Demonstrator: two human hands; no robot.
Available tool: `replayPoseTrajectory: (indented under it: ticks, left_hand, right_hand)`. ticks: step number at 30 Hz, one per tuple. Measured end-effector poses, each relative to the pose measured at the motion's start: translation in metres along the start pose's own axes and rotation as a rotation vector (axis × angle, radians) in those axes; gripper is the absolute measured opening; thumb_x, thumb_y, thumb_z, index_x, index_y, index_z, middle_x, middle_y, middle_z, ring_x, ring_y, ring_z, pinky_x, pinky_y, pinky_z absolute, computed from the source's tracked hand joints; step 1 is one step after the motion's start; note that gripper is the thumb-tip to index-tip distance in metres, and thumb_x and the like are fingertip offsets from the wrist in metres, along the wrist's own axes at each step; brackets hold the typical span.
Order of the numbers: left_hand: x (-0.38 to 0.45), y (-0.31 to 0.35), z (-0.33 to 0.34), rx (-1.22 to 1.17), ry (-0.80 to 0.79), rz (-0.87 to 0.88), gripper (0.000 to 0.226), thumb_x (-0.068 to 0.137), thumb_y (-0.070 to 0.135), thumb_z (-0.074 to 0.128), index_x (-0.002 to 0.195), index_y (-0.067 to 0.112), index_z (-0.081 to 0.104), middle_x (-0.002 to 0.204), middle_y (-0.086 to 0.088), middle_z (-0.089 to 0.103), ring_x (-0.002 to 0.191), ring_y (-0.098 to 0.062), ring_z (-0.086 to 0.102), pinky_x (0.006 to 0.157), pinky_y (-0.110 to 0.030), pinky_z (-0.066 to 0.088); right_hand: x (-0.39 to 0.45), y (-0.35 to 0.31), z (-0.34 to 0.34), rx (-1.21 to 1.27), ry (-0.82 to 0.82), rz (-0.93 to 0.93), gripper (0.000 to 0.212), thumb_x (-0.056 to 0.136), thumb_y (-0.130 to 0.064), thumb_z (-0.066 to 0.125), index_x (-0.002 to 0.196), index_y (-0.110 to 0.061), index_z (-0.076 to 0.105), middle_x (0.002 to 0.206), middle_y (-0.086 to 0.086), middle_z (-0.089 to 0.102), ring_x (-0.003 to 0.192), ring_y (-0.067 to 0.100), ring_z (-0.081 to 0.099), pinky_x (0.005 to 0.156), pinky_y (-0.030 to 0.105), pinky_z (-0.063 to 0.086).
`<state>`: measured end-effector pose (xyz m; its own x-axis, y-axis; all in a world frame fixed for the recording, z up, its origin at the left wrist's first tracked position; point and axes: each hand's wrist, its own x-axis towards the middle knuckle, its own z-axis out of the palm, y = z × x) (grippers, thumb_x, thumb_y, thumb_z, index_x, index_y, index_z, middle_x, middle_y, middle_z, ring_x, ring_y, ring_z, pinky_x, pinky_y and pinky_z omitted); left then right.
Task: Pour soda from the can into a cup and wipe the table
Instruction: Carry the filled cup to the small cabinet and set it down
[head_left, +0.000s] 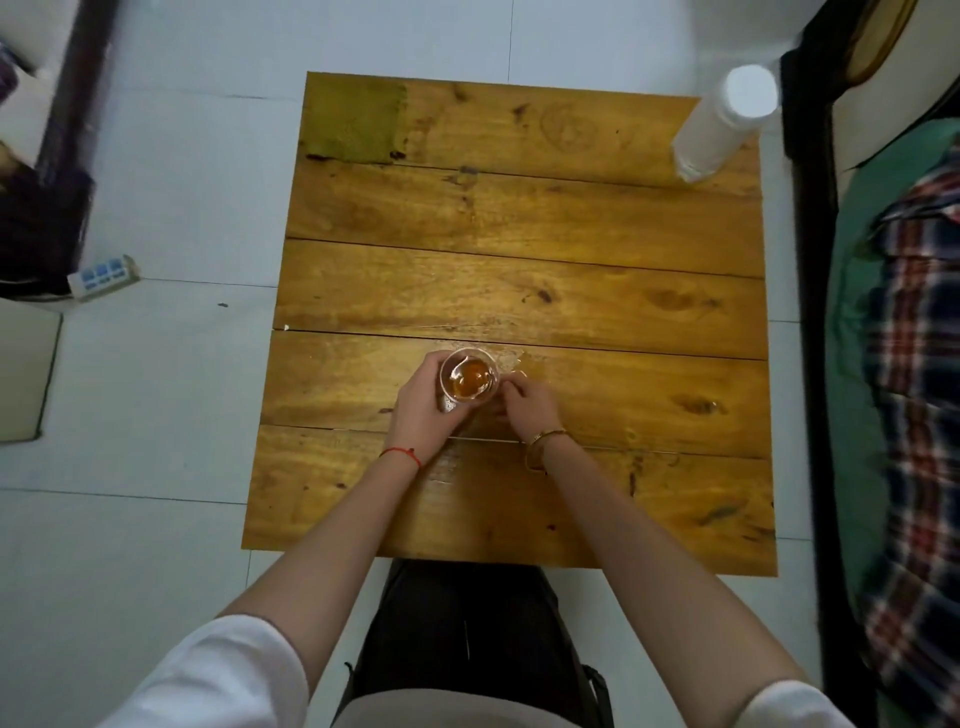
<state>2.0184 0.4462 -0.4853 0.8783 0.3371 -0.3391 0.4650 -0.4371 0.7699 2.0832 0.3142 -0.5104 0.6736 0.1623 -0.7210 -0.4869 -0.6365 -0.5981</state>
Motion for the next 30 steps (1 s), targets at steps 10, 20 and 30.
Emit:
replayPoseTrajectory:
  ticks: [10,20,30]
  left_hand:
    - [-0.047,0.062,-0.06,-0.074,0.05,0.026,0.056,0.073,0.026,0.083,0.12,0.031,0.053,0.111,0.024,0.06,0.104,0.012,0.055,0.087,-0.02,0.053]
    - [-0.138,0.128,-0.134,-0.097,0.123,0.078,0.059,0.071,0.029,0.084,0.123,0.026,0.055,0.11,0.025,0.059,0.104,0.013,0.055,0.085,-0.011,0.047]
    - [-0.24,0.134,-0.173,-0.161,0.258,0.011,0.068,0.067,0.034,0.086,0.127,0.025,0.055,0.116,0.014,0.061,0.107,-0.002,0.057,0.087,-0.021,0.052]
  right_hand:
    - [-0.079,-0.059,-0.03,0.172,-0.051,-0.012,0.031,0.1,-0.02,0.043,0.112,-0.003,0.066,0.076,-0.004,0.064,0.061,0.005,0.057,0.054,0.013,0.049]
    - [-0.192,-0.104,-0.046,0.314,-0.167,-0.027,0.032,0.099,-0.01,0.04,0.115,0.004,0.063,0.082,0.005,0.068,0.069,0.014,0.063,0.064,0.021,0.055]
    - [-0.285,-0.117,-0.03,0.239,-0.366,-0.101,0.031,0.1,-0.005,0.037,0.117,0.008,0.059,0.094,0.017,0.065,0.067,0.013,0.058,0.055,0.012,0.05]
